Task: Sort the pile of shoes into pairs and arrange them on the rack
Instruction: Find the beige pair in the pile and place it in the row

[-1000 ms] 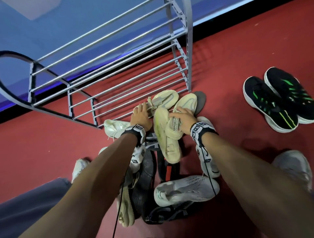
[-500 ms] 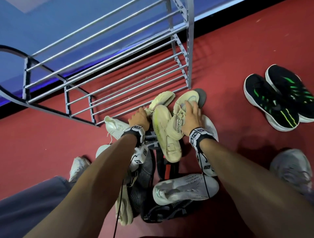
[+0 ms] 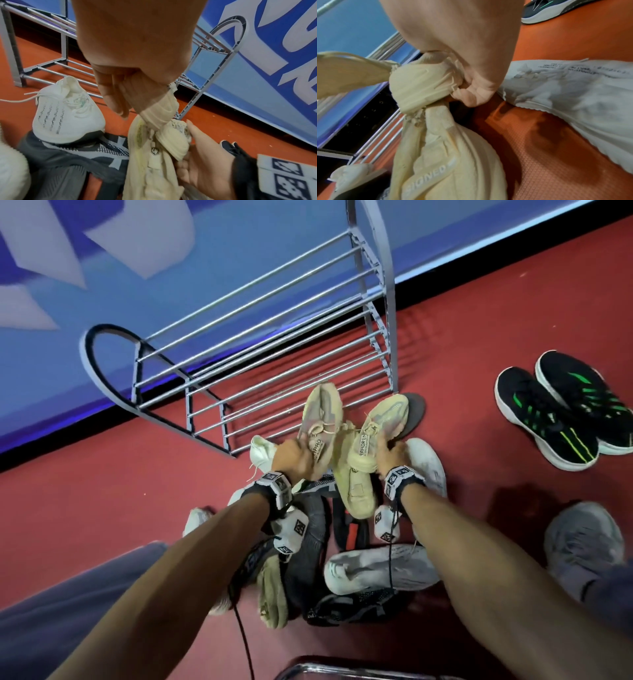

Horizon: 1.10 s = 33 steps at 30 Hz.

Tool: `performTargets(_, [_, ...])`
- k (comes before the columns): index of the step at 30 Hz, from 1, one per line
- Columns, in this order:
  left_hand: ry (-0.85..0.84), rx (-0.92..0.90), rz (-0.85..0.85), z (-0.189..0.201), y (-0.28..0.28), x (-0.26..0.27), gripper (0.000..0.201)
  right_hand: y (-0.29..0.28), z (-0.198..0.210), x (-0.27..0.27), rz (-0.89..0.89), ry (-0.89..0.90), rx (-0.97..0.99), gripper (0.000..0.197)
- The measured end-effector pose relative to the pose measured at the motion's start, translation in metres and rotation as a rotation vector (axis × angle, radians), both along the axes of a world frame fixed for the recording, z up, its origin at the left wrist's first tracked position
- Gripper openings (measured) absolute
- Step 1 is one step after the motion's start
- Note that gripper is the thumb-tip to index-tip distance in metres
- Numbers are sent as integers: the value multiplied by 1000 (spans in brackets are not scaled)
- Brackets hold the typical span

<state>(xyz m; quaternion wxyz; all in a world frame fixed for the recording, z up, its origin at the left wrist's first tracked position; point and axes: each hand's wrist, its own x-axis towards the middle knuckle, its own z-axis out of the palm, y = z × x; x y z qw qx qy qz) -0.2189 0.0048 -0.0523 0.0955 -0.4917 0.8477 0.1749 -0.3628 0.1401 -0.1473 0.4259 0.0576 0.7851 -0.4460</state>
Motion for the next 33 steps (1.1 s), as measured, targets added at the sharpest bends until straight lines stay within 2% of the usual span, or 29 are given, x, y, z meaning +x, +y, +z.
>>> performTargets(1, [42,58,65,3,9,1,60,2,2,3,40,-20,-15,115])
performTargets(3, [91,126,125,5,28,1,64,8,10,6,98,-19,-63,87])
performTargets(5, [108,160,145,-2,44,1,61,13,16,3,35,36,-89,68])
performTargets(8, [149,237,98,-17,62,1,45,20,19,-8,-119,122,-119,43])
performTargets(9, [144,270,43,-22,66,-1,44,24,24,-12,-164,148,-130,42])
performTargets(12, [90,369,-155,-28,84,-8,69,38,29,-21,-314,224,-167,41])
performTargets(14, [62,417,-296,-31,97,-14,76,42,31,-25,-377,213,-218,38])
performTargets(17, [-51,375,-430,-39,107,-20,58,42,35,-24,-420,140,-324,42])
performTargets(20, [-158,421,-440,-44,106,-18,58,45,30,-14,-288,39,-320,59])
performTargets(21, [-111,447,-384,-44,105,-16,57,47,29,-10,-175,29,-294,61])
performTargets(24, [209,418,-85,-43,99,-11,41,53,22,1,107,66,-257,70])
performTargets(26, [377,357,147,-39,95,-11,49,58,14,10,274,131,-251,68])
performTargets(28, [446,376,292,-36,86,-10,63,60,8,17,492,173,-187,67])
performTargets(30, [371,427,255,-29,81,-8,78,62,6,21,694,241,-136,69])
performTargets(31, [294,437,213,-29,80,-7,80,64,10,20,709,237,-151,70])
performTargets(33, [167,391,141,-32,77,-8,73,62,14,16,569,155,-229,68])
